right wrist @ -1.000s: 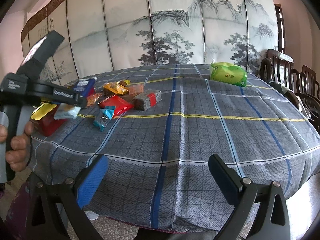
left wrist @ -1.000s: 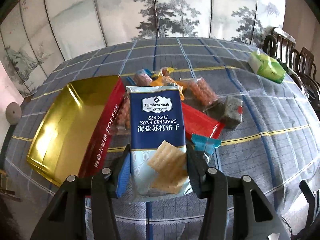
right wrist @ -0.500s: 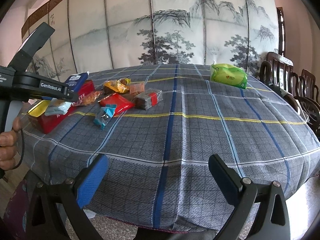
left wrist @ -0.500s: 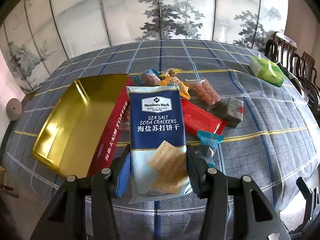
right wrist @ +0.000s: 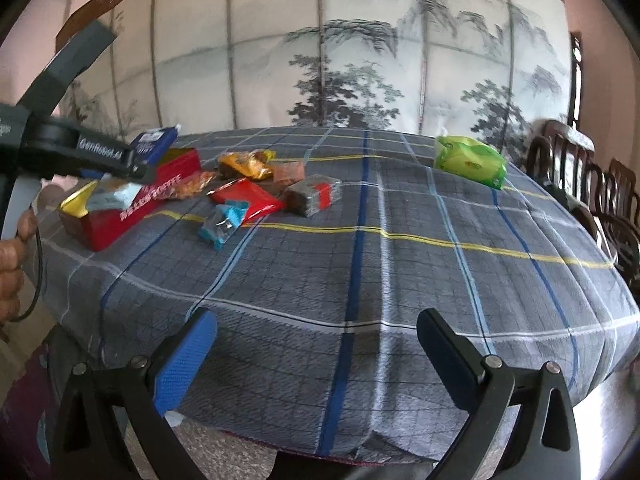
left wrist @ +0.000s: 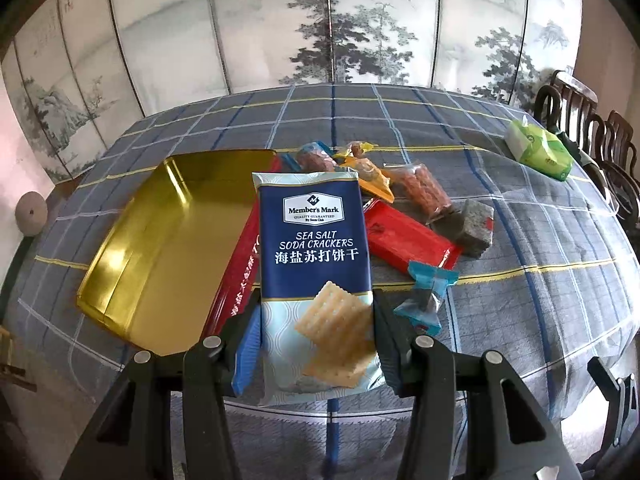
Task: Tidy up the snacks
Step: 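Lift the crackers pack and carry it toward the gold tin with the left tool, then lower the crackers into the tin and open the left tool while the right tool grasps the teal candy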
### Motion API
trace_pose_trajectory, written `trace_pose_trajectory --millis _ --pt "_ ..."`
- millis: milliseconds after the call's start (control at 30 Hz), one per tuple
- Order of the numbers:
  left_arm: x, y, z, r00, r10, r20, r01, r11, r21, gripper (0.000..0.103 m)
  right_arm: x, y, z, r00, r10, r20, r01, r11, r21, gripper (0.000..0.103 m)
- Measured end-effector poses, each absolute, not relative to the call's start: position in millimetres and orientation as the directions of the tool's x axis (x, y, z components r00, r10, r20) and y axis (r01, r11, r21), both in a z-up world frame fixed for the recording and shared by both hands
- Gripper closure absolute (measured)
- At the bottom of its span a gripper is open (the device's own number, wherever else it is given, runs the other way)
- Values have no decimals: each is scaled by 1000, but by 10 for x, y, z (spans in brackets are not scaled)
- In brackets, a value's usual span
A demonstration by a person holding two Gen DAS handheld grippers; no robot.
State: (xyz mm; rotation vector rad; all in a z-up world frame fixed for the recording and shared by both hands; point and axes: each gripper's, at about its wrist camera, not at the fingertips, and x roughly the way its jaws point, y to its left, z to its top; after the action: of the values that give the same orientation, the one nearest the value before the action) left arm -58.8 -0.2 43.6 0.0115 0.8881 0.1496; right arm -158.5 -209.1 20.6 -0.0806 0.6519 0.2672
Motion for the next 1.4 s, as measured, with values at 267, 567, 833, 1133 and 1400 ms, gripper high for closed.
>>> trace_pose_trajectory --millis 267,567,833,1133,1400 --pt "-628 124 495 616 140 -775 -144 988 64 57 -1409 -1982 255 662 399 -635 -348 914 211 1" --pt "-673 391 675 629 128 -766 -174 984 21 57 -877 -1723 417 625 463 -628 -343 886 312 12" --pt "-609 710 874 640 156 -752 -207 978 27 57 -593 -1406 208 593 435 -678 -328 899 290 29" --pt "-449 1101 891 612 219 -760 -250 965 77 56 -310 -1329 29 540 453 -709 -269 891 365 45" --pt "-210 1466 851 592 265 -761 -284 952 111 58 -220 -1178 1 542 422 -727 -266 907 327 64"
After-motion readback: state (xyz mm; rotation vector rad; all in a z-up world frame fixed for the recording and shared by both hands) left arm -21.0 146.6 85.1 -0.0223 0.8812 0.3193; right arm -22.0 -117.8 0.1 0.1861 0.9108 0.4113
